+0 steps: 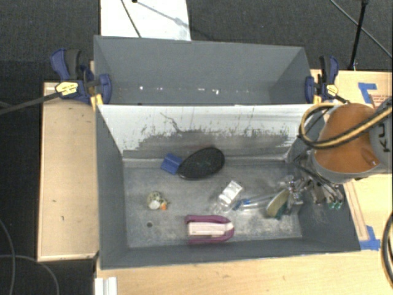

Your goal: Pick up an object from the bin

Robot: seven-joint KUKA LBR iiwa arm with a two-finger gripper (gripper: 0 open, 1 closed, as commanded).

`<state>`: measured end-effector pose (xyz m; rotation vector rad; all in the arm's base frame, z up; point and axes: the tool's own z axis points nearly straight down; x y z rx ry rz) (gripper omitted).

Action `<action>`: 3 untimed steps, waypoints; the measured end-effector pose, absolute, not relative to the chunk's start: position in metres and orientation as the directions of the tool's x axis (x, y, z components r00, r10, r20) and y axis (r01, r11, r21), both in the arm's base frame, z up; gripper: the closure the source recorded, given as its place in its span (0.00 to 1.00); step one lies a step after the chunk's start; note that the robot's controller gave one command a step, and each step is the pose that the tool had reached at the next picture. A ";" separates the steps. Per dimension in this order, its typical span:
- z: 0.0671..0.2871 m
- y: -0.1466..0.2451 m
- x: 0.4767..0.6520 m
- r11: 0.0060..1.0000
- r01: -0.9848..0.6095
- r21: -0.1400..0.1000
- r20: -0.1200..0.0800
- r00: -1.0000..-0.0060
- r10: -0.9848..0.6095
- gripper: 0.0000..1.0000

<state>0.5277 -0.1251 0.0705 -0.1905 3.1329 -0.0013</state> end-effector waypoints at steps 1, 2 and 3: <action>0.179 -0.132 0.543 0.989 -0.145 -0.004 -0.011 -0.989 -0.145 1.00; 0.249 -0.129 0.558 0.991 -0.132 -0.004 -0.012 -0.991 -0.132 1.00; 0.250 -0.140 0.547 0.951 -0.311 -0.001 -0.001 -0.951 -0.311 1.00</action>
Offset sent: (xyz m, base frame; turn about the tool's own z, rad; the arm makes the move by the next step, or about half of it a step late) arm 0.0122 -0.0062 0.1033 -0.0268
